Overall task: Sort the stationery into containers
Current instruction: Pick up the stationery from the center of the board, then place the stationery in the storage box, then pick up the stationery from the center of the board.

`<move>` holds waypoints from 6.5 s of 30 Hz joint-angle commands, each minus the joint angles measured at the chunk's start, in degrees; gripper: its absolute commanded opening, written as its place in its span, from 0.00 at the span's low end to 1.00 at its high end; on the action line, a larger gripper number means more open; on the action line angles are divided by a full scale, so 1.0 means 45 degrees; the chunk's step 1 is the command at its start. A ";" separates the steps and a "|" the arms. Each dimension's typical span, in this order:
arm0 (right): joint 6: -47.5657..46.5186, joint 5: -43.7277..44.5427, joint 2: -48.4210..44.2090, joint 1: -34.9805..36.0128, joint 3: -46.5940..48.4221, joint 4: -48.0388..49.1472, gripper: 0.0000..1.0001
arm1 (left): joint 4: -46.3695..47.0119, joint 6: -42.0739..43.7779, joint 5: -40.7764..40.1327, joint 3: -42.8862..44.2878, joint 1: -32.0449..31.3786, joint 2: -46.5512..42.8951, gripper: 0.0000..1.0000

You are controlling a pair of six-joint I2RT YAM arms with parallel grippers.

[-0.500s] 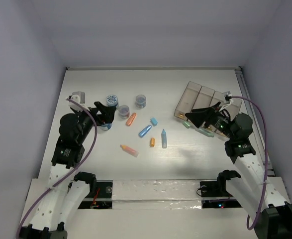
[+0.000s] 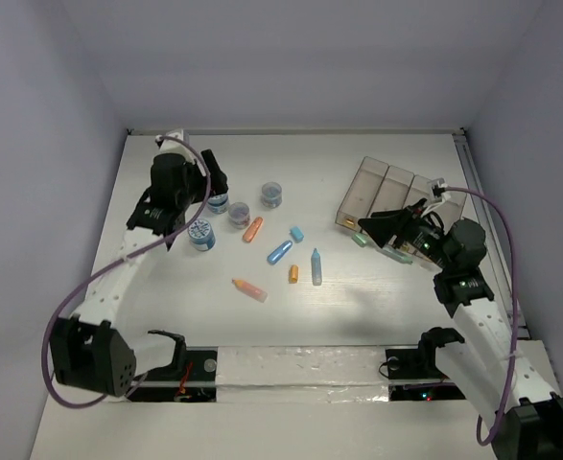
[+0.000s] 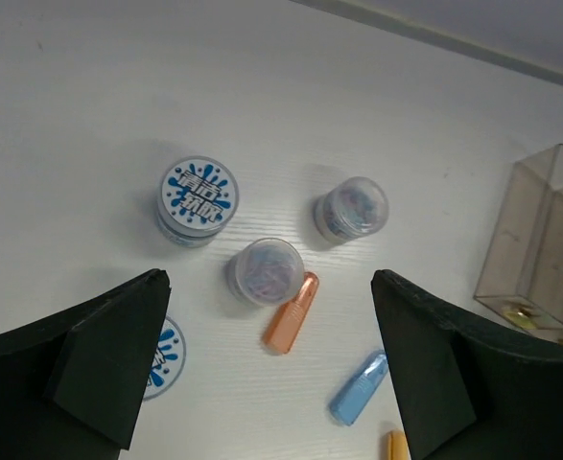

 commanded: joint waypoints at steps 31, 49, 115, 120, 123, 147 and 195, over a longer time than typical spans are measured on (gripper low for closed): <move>-0.0690 0.0092 0.0388 0.1014 0.0602 -0.0305 0.83 | -0.1899 0.2469 -0.3904 0.5395 -0.0720 0.8723 0.78; -0.0963 0.0697 0.0329 0.1014 0.0758 -0.0930 0.82 | -0.1957 0.2195 -0.3884 0.5572 -0.0603 0.9251 0.36; -0.0983 0.8530 -0.3245 0.1014 0.0212 -0.3235 0.91 | 0.2417 0.1628 -0.0466 1.7233 -0.7322 1.6595 0.22; -0.0983 0.8510 -0.3264 0.1014 0.0212 -0.3215 0.92 | 0.2437 0.1804 -0.0428 1.7154 -0.7439 1.6848 0.23; -0.1002 0.8452 -0.3226 0.1014 0.0211 -0.3196 0.94 | 0.2437 0.1882 -0.0622 1.7154 -0.7556 1.6965 0.25; -0.1041 0.8295 -0.3186 0.1014 0.0250 -0.3196 0.96 | 0.2669 0.2391 -0.1717 1.7057 -0.8045 1.6869 0.81; -0.1256 0.5308 -0.1019 0.1014 0.0289 -0.2199 1.00 | 0.2495 -0.2649 -0.4882 -0.4917 -0.0799 -0.0399 0.99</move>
